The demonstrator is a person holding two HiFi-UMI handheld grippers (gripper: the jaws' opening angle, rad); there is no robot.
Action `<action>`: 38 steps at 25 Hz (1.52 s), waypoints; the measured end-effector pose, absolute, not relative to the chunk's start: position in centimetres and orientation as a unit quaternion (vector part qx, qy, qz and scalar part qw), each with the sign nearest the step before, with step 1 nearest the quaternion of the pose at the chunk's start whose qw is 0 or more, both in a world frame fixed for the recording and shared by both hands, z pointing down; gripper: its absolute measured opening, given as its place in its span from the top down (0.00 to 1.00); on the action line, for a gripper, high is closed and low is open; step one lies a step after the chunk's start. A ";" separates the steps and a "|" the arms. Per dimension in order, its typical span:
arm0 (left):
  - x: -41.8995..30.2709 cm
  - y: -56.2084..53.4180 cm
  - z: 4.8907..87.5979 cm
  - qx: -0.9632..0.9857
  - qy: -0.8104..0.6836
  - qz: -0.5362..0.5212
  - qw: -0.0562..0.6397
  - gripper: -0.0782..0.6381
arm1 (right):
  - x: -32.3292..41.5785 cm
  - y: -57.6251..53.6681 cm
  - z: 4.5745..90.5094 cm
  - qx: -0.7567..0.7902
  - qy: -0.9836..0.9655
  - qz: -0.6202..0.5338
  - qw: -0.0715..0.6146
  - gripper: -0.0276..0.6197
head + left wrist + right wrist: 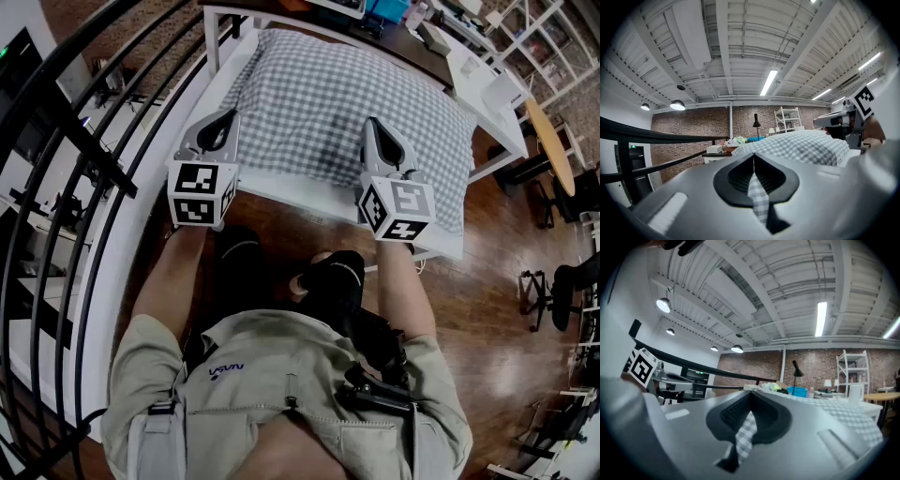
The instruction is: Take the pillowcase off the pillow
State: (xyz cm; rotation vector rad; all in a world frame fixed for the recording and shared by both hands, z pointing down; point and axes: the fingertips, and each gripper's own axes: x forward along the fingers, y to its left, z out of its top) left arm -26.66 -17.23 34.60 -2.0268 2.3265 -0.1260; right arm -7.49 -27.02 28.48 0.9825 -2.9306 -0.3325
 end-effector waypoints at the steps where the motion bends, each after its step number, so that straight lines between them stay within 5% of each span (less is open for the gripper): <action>1: -27.4 -17.3 34.8 -0.658 0.751 -0.046 0.018 0.88 | -9.2 -26.9 29.0 0.307 -0.946 -0.097 0.024 0.95; 7: -30.6 -17.7 37.3 -0.656 0.751 -0.070 -0.024 0.87 | -19.5 -25.3 33.4 0.241 -0.965 -0.062 0.088 0.93; 9: -31.0 -17.5 38.1 -0.654 0.753 -0.073 -0.032 0.86 | -22.4 -24.5 35.4 0.216 -0.968 -0.053 0.117 0.81; 13: -32.2 -17.1 39.7 -0.643 0.760 -0.085 -0.039 0.85 | -26.1 -23.5 39.5 0.208 -0.960 -0.052 0.177 0.73; 16: -32.3 -16.8 40.8 -0.643 0.759 -0.091 -0.049 0.84 | -27.4 -23.3 42.3 0.212 -0.945 -0.083 0.237 0.72; 17: -32.2 -16.7 41.1 -0.643 0.758 -0.092 -0.051 0.84 | -27.3 -23.3 42.7 0.213 -0.941 -0.095 0.247 0.80; 18: -32.1 -16.5 41.3 -0.644 0.758 -0.093 -0.052 0.84 | -27.1 -23.1 42.7 0.213 -0.939 -0.102 0.249 0.92; 19: -32.0 -16.4 41.5 -0.645 0.757 -0.092 -0.052 0.84 | -26.8 -22.9 42.5 0.212 -0.941 -0.102 0.242 0.93; 30: -29.6 -18.0 40.4 -0.691 0.713 -0.107 -0.051 0.84 | -18.3 -19.2 39.9 0.199 -0.959 -0.086 0.181 0.94; 38: -26.4 -18.8 45.5 -0.735 0.642 -0.182 -0.120 0.86 | -15.4 -19.0 41.4 0.221 -0.960 -0.046 0.166 0.94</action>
